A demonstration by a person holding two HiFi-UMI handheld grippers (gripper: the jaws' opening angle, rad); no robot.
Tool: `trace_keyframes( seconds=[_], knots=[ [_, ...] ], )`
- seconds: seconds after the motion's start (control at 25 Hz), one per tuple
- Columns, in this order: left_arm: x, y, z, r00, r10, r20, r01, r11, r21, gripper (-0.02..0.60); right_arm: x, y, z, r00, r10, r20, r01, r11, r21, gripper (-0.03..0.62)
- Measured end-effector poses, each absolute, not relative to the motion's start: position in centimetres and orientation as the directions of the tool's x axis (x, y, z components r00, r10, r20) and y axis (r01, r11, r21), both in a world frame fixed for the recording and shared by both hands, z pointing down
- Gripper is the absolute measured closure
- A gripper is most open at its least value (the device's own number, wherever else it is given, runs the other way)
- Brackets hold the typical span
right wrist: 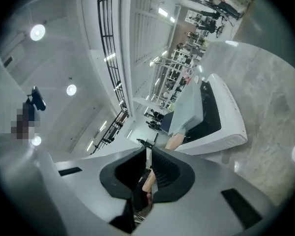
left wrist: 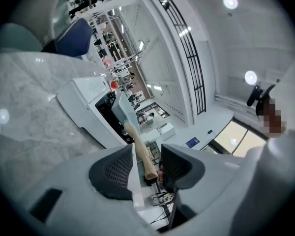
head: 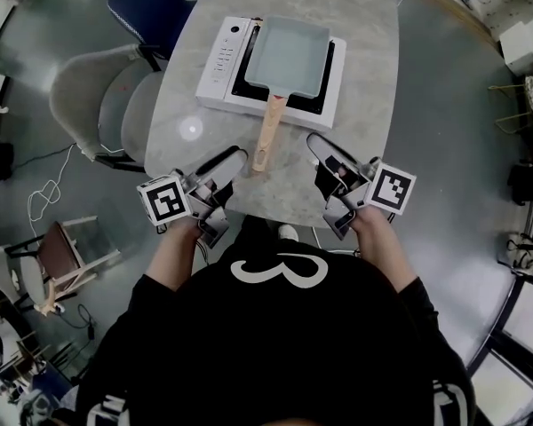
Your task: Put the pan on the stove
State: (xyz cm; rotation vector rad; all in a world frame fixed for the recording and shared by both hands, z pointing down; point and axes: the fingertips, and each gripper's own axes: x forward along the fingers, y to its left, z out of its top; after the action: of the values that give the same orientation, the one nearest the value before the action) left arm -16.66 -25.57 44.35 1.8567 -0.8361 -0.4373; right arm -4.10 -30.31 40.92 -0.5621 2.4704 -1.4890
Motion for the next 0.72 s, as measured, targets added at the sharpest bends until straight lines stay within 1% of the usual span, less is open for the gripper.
trace_keyframes(
  seconds=[0.04, 0.16, 0.24, 0.28, 0.32, 0.36, 0.4, 0.48, 0.6, 0.72],
  knots=[
    [-16.9, -25.1, 43.6, 0.682, -0.726, 0.084, -0.397, -0.271, 0.877, 0.409, -4.2, -29.6, 40.3, -0.916, -0.400, 0.023, -0.216, 0.445, -0.869, 0.554],
    [-16.9, -23.8, 40.9, 0.645, -0.755, 0.116, -0.539, -0.342, 0.770, 0.436, -4.3, -27.4, 37.5, -0.946, -0.324, -0.020, -0.163, 0.527, -0.834, 0.560],
    [-16.1, -22.6, 38.9, 0.627, -0.769, 0.119, -0.603, -0.383, 0.700, 0.439, -4.2, -25.6, 35.7, -0.964, -0.262, -0.043, -0.124, 0.586, -0.801, 0.562],
    [-15.6, -21.9, 37.9, 0.619, -0.777, 0.117, -0.627, -0.399, 0.669, 0.453, -4.2, -24.6, 34.9, -0.972, -0.232, -0.040, -0.120, 0.633, -0.765, 0.563],
    [-15.1, -21.2, 37.0, 0.610, -0.784, 0.115, -0.648, -0.411, 0.641, 0.476, -4.1, -23.5, 34.2, -0.979, -0.203, -0.031, -0.121, 0.691, -0.712, 0.563],
    [-14.5, -20.5, 36.0, 0.603, -0.790, 0.112, -0.666, -0.421, 0.616, 0.512, -4.0, -22.4, 33.4, -0.985, -0.173, -0.020, -0.119, 0.754, -0.646, 0.565],
    [-13.9, -19.7, 34.9, 0.600, -0.793, 0.107, -0.679, -0.434, 0.592, 0.523, -4.0, -21.1, 32.7, -0.990, -0.140, -0.010, -0.108, 0.808, -0.579, 0.566],
    [-12.3, -18.1, 32.9, 0.623, -0.777, 0.089, -0.678, -0.480, 0.557, 0.533, -3.9, -18.7, 31.2, -0.997, -0.075, 0.003, -0.067, 0.868, -0.491, 0.568],
    [-9.6, -15.4, 30.2, 0.698, -0.713, 0.060, -0.634, -0.578, 0.514, 0.541, -3.4, -16.4, 29.1, -0.999, -0.020, -0.026, -0.006, 0.894, -0.448, 0.569],
    [-7.6, -13.2, 28.4, 0.734, -0.676, 0.069, -0.639, -0.652, 0.407, 0.557, -2.9, -14.9, 27.7, -0.999, 0.003, -0.035, 0.017, 0.914, -0.406, 0.568]
  ],
)
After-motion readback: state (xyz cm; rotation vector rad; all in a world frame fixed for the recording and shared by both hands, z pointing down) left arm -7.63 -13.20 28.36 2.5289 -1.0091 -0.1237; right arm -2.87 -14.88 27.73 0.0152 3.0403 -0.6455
